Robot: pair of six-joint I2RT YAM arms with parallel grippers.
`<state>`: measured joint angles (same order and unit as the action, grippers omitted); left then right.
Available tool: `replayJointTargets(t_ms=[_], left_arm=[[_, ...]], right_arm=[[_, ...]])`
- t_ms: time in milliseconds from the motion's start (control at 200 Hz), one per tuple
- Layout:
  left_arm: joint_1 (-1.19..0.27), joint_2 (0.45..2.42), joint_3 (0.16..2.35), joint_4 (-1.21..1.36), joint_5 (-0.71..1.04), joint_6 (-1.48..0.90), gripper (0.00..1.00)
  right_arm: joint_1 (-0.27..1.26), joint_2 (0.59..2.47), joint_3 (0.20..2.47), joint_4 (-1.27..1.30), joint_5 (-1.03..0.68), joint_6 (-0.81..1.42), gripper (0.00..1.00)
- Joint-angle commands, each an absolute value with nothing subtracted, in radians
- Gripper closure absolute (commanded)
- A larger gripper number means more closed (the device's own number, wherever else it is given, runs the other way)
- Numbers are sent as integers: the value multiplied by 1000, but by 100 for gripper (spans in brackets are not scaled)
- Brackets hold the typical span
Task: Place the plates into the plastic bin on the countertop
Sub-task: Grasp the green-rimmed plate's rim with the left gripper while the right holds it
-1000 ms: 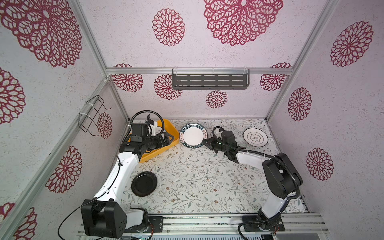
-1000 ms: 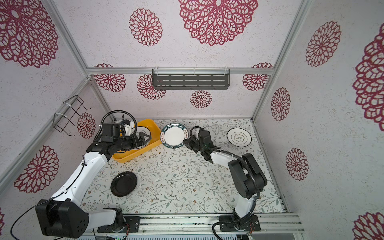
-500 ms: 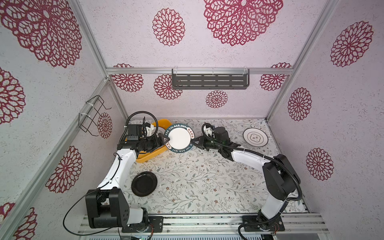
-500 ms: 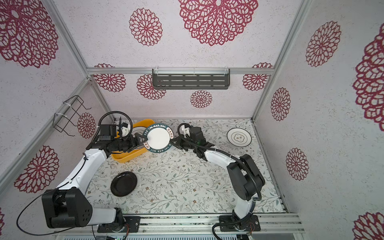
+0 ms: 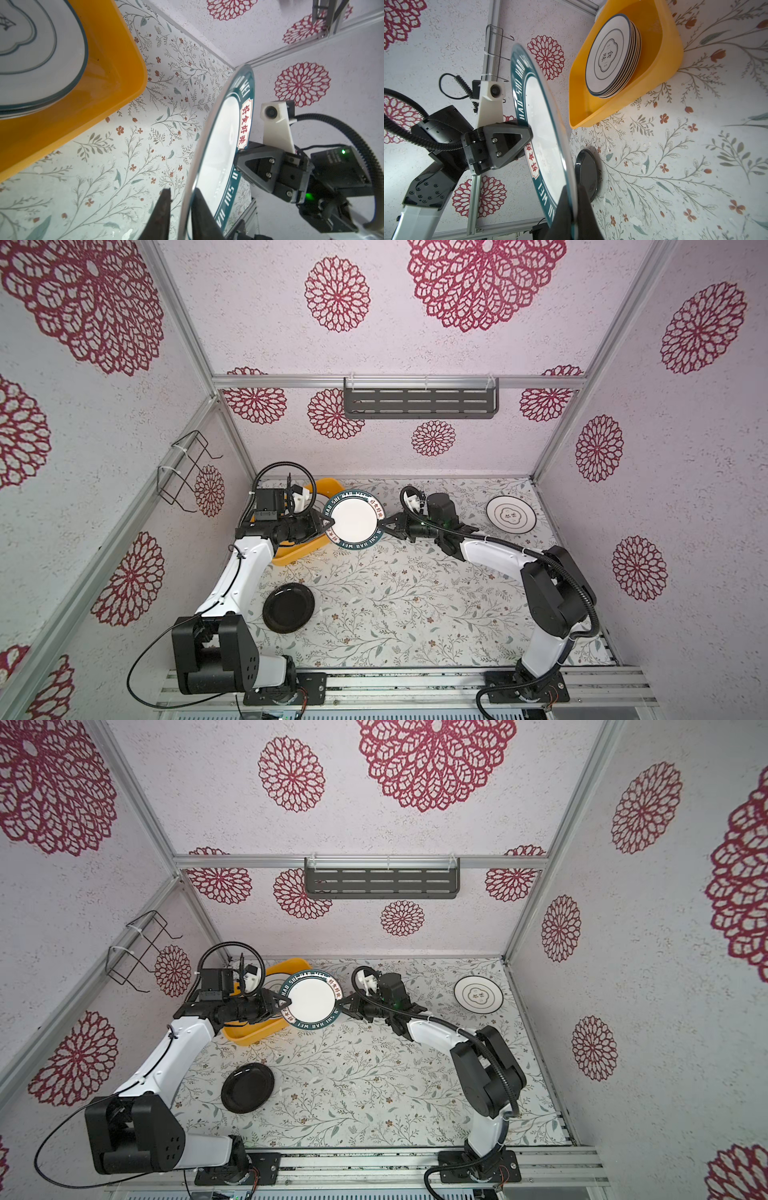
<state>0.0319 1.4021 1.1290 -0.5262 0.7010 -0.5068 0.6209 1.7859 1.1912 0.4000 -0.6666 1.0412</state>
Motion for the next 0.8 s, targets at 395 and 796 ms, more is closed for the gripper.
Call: replayJointTargets(t_ms=[395,796], left_arm=[[38,1379,1112,-474,738,-504,98],[53,1374,1105,-458,735,-515,99]], right_arm=[[630,1776,1209,556,-680,1073,59],[629,1770,1210,542,-650,1035,1]])
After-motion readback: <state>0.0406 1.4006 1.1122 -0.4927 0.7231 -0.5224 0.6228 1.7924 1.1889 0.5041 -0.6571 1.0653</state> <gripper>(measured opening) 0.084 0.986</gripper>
